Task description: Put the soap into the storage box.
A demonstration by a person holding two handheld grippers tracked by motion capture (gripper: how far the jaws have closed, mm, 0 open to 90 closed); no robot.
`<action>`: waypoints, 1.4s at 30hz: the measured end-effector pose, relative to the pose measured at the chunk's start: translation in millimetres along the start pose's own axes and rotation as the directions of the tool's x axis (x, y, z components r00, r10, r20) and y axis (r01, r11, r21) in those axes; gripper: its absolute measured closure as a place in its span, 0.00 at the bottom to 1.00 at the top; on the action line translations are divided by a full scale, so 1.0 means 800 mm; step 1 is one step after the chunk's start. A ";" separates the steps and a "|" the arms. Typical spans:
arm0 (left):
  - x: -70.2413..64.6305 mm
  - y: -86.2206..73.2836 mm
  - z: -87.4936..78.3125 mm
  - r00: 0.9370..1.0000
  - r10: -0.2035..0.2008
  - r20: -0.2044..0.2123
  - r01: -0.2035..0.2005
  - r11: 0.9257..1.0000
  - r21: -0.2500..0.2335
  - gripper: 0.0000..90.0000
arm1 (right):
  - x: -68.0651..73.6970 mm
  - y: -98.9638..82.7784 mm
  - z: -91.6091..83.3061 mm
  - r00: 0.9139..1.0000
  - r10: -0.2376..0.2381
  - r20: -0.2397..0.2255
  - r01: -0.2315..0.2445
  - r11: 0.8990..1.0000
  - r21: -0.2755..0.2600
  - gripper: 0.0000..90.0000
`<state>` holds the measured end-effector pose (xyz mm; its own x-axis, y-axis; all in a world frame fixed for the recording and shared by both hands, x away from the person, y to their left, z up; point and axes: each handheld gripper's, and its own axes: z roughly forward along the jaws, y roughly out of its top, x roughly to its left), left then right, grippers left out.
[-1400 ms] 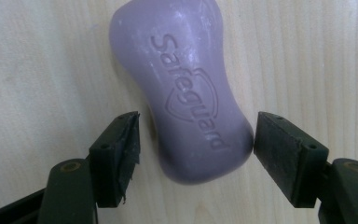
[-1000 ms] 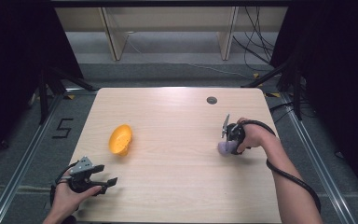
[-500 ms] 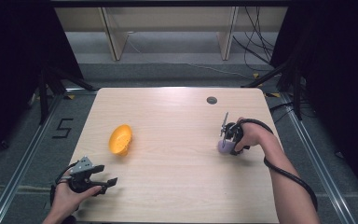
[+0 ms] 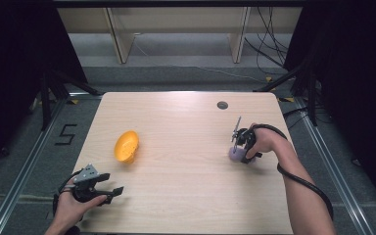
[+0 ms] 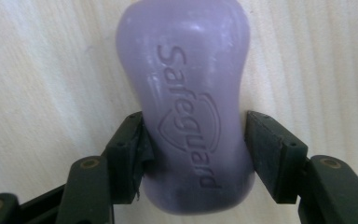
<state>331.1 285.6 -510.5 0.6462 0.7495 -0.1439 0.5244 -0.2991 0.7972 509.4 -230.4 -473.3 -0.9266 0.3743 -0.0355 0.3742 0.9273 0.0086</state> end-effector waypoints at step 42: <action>-0.014 0.013 0.010 0.997 0.022 0.080 -0.022 1.000 0.000 0.25 | 0.090 -0.012 -0.034 0.986 -0.046 0.163 0.077 0.979 -0.187 0.56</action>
<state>333.8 268.9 -505.2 0.6999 0.6929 -0.1733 0.5101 -0.3151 0.8003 438.0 -212.3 -448.8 -0.9246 0.3253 -0.1983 0.2887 0.9378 0.1926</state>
